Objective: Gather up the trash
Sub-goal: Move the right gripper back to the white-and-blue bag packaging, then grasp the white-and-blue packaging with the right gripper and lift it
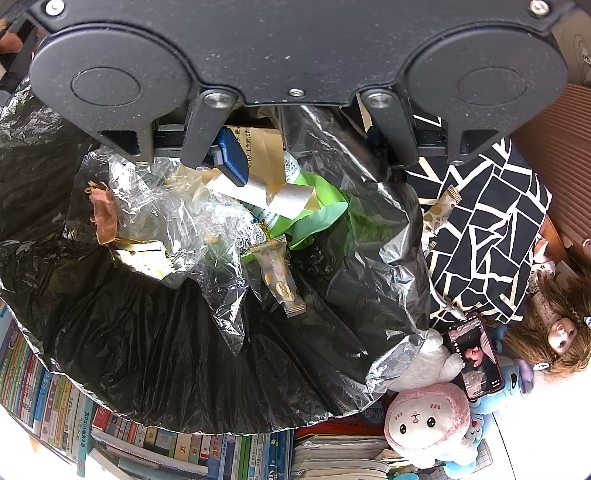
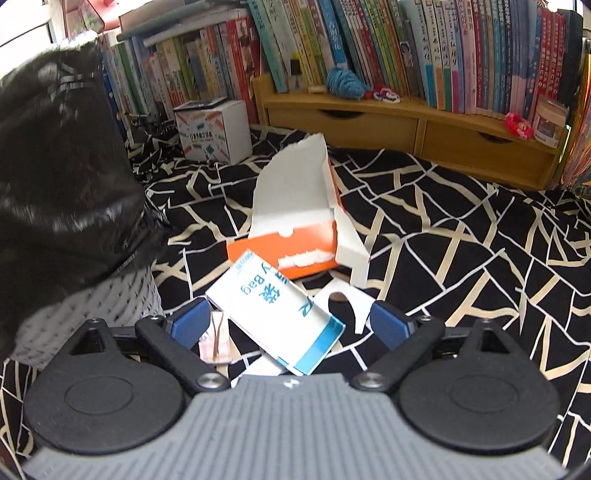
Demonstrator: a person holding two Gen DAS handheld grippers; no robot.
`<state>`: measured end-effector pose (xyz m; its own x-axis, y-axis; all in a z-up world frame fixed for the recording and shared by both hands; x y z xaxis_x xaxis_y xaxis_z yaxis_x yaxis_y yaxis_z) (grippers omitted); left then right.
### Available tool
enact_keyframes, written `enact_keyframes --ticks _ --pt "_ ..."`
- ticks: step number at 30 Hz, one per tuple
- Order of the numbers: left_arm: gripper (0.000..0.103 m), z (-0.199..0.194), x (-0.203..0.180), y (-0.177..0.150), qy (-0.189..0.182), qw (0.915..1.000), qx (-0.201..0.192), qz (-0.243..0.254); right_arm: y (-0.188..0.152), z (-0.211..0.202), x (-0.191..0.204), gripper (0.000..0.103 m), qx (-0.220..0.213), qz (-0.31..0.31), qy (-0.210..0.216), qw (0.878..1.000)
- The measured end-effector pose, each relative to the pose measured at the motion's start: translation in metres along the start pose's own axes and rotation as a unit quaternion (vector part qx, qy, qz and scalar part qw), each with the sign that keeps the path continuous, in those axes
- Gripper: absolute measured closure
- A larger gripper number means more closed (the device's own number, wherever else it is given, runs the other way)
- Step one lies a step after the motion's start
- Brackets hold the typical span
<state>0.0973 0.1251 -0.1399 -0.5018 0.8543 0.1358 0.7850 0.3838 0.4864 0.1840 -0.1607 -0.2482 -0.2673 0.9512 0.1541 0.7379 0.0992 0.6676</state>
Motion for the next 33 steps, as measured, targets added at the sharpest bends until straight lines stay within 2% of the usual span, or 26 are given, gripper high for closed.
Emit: enact_keyframes --ticks 9,14,17,21,22,27,29,33 --pt "0.044 0.001 0.001 0.001 0.002 1.0000 0.001 0.002 -0.011 0.020 -0.002 0.008 0.018 -0.009 -0.004 1.000" --pt "0.044 0.001 0.001 0.001 0.005 1.0000 0.002 0.005 -0.003 0.039 0.003 0.008 0.026 -0.054 -0.010 0.998" --pt "0.044 0.001 0.002 0.001 0.006 1.0000 0.002 0.006 -0.006 0.058 0.007 0.010 0.063 -0.111 -0.030 0.991" --pt "0.044 0.001 -0.001 0.002 0.007 1.0000 0.002 0.006 -0.019 0.075 0.019 0.010 0.116 -0.149 -0.008 0.982" --pt "0.044 0.001 -0.001 0.003 0.007 1.0000 0.002 0.005 -0.022 0.079 0.021 0.010 0.128 -0.150 -0.002 0.980" --pt "0.044 0.001 -0.002 0.003 0.010 0.9999 0.001 0.005 -0.022 0.083 0.019 0.009 0.128 -0.119 0.011 0.985" --pt "0.044 0.002 -0.002 0.004 0.011 0.9999 0.001 0.005 -0.022 0.081 0.018 0.021 0.123 -0.116 0.012 0.985" --pt "0.044 0.002 -0.002 0.004 0.012 0.9999 0.001 0.005 -0.017 0.072 0.017 0.031 0.106 -0.107 0.018 0.988"
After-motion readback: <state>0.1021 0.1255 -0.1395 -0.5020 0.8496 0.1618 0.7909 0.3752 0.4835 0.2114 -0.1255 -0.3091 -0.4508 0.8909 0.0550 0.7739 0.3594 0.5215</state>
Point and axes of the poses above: each gripper's, at about its wrist camera, not at the fingertips, and z roughly the way its jaws point, x to its left, y to its top, the point moved 10 cm from there along z, roughly the way its jaws point, and after that the axes turned 9 degrees about y, right-handed, at the moved point
